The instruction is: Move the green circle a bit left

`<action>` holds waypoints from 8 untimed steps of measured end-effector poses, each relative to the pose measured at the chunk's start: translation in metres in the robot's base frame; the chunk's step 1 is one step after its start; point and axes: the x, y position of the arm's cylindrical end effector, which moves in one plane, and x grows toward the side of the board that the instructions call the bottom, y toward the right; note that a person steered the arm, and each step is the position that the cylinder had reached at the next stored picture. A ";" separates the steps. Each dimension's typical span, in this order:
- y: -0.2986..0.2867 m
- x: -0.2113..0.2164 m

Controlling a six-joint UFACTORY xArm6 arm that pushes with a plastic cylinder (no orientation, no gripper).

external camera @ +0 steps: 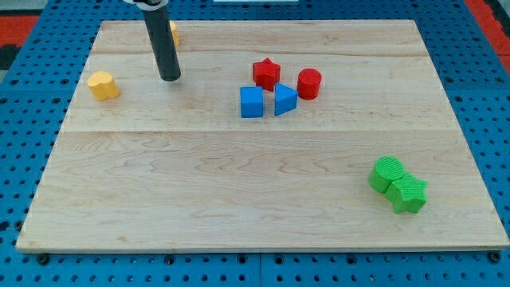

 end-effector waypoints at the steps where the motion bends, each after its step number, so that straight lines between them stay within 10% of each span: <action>1: 0.006 0.049; 3: -0.052 0.121; 5: 0.024 0.162; 8: 0.053 0.143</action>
